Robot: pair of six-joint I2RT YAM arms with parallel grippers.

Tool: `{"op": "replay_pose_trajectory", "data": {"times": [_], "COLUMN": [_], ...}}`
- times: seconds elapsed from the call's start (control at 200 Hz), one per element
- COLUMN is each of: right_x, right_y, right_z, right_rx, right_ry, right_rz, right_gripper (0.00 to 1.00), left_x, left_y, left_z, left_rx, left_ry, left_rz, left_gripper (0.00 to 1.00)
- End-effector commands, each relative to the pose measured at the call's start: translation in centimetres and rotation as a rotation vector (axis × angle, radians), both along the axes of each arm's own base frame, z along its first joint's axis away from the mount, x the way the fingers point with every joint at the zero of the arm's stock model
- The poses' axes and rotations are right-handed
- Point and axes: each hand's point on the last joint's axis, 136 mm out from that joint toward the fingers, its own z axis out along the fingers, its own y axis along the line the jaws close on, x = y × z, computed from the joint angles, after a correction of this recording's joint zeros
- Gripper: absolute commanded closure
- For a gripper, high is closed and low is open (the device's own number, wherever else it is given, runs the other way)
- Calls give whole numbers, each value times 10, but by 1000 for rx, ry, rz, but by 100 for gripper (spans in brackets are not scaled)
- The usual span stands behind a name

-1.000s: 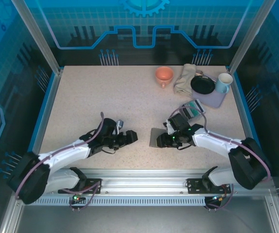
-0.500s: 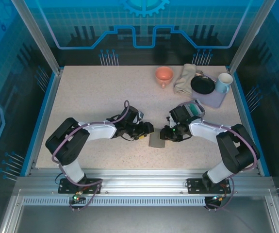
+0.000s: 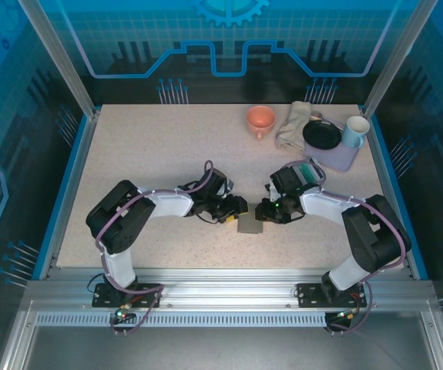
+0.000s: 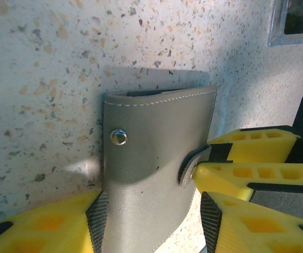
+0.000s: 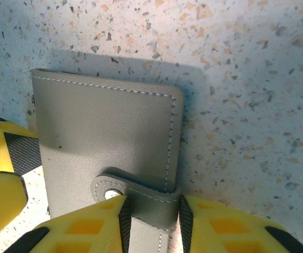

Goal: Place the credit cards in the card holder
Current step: Pick up the card holder from the center of the table.

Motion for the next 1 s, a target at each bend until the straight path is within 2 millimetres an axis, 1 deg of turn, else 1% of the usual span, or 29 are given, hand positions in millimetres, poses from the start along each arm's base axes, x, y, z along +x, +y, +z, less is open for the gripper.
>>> {"op": "replay_pose_trajectory", "data": {"times": [0.0,0.08,0.15,0.27,0.35,0.385,0.45,0.57,0.685,0.775,0.89,0.995], "right_x": [-7,-9,-10,-11,-12,-12,-12,-13,-13,-10,-7,-5], "right_y": [-6,-6,-7,-7,-8,-8,-8,-4,-1,0,-1,-5], "right_z": [-13,-16,-18,-19,-20,-20,-21,-20,-18,-13,-7,-2], "right_rx": [-12,-9,-13,-16,-16,-16,-16,8,29,36,34,10], "right_ry": [31,39,43,46,48,49,48,53,51,41,26,11], "right_rz": [-4,-12,-15,-18,-18,-17,-18,-12,-7,-8,-12,-20], "right_gripper": [68,69,69,69,69,69,69,70,70,69,68,66], "left_x": [-7,-10,-11,-13,-13,-13,-13,-13,-11,-12,-14,-15], "left_y": [-9,-6,5,20,18,16,10,-3,-17,-17,-13,-10], "left_z": [1,-3,-11,-13,-8,-8,-10,-11,6,17,28,35], "left_rx": [-13,10,73,155,135,125,103,35,-74,-84,-70,-60], "left_ry": [25,38,50,36,14,17,28,51,27,-4,-37,-63], "left_rz": [-39,-35,-5,27,16,10,1,-14,-36,-61,-82,-91], "left_gripper": [47,48,42,39,39,40,44,57,65,72,83,95]}}
